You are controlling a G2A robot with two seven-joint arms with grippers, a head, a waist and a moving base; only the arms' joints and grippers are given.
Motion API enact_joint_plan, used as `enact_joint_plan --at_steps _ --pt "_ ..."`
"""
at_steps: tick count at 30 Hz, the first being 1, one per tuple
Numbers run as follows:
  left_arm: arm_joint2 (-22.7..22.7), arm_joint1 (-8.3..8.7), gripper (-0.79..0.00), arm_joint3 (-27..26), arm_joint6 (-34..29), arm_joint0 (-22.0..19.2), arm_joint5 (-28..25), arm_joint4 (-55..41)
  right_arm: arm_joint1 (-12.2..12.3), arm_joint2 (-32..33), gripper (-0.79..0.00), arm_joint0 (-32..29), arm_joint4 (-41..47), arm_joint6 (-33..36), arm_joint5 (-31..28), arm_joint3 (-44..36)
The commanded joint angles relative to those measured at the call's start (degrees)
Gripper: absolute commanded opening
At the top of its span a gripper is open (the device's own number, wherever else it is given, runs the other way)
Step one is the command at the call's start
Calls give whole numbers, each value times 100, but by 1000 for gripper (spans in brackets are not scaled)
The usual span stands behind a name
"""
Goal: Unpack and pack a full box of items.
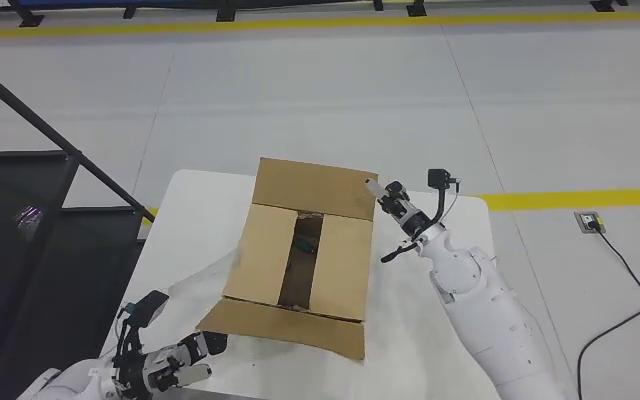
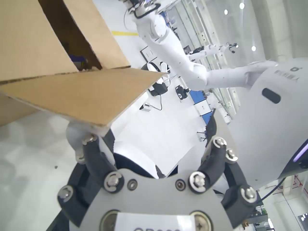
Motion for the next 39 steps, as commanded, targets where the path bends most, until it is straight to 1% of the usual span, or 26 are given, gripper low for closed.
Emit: enact_joint_plan --at_steps 1,3,7,8,10,11,14,18,20,22,24,26,29,32,34,39 --pt "59 37 0 0 0 -103 0 -164 -35 -17 0 180 440 277 -223 362" --pt "167 73 0 81 0 -240 0 -316 -80 -67 0 428 673 476 -383 810" --pt "380 98 0 186 -33 -519 33 -501 -160 -150 0 759 1125 878 -663 1418" --pt "436 99 0 232 -42 -592 43 -523 -183 -173 0 834 1278 1035 -748 1557" --pt "501 78 0 482 -101 -792 156 -511 -226 -193 0 1001 1610 1371 -984 1849" --pt "560 56 0 496 -115 -870 190 -510 -241 -194 0 1056 1729 1476 -1096 1960" --pt "701 -7 0 568 -81 -1069 301 -427 -271 -163 0 1144 2179 1893 -1510 2141" --pt "899 -125 0 648 197 -1349 494 -205 -263 -46 0 1189 2761 2476 -2091 2256" --pt "969 -167 0 665 279 -1439 548 -141 -242 12 0 1179 2972 2753 -2252 2246" --pt "1026 -213 0 679 374 -1550 605 19 -218 62 0 1142 3271 3181 -2369 2138" --pt "1016 -256 0 746 603 -1674 722 405 -191 96 0 1064 3599 3681 -2416 1943" --pt "1053 -326 0 662 1057 -1733 854 1043 -138 176 0 957 3924 4187 -2395 1722" --pt "1118 -403 0 554 1512 -1779 1036 1695 -76 215 0 831 3949 4532 -2316 1389" --pt "1227 -484 0 465 1864 -1818 1197 2186 11 270 0 662 3652 4654 -2104 987" --pt "1286 -533 0 435 2055 -1853 1276 2443 65 289 0 517 3361 4622 -1792 674" --pt "1458 -654 0 417 2402 -1964 1492 2945 169 308 0 100 2635 4283 -639 -254"
